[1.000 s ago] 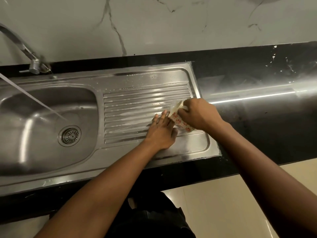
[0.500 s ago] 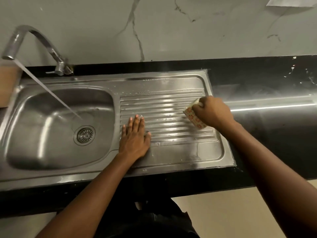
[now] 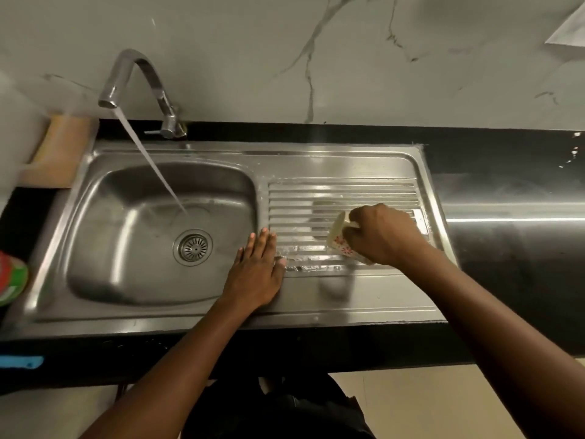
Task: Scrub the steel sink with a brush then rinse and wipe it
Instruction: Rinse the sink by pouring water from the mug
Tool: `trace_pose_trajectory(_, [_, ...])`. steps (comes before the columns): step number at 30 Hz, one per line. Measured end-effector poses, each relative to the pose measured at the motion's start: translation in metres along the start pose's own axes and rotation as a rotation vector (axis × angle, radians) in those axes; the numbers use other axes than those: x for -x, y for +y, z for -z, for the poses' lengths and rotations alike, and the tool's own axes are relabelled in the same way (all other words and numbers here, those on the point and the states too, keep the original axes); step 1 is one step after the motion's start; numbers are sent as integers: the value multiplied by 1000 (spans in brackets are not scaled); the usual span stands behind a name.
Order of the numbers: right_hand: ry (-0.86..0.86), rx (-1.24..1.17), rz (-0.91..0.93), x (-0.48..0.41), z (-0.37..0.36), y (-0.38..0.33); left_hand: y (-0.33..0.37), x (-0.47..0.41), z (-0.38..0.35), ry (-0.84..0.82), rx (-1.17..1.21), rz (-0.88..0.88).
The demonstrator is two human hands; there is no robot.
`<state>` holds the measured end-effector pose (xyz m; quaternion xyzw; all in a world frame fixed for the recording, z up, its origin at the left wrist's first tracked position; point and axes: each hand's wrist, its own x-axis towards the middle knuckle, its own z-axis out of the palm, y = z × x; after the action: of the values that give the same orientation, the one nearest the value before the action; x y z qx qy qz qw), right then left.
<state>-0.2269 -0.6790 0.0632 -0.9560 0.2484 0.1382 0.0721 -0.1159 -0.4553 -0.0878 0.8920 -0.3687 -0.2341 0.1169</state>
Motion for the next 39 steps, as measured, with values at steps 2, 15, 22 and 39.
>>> trace_pose_trajectory(2, [-25, -113, -34, -3, 8, -1, -14, 4, 10, -7, 35, 19])
trace_pose_trajectory(15, [-64, -1038, 95, -74, -7, -185, -126, 39, 121, 253, 441, 181])
trace_pose_trajectory(22, [-47, -1148, 190, -109, -19, -272, -172, 46, 162, 413, 535, 212])
trace_pose_trajectory(39, [130, -1332, 119, -138, -24, -319, -199, 49, 214, 500, 631, 149])
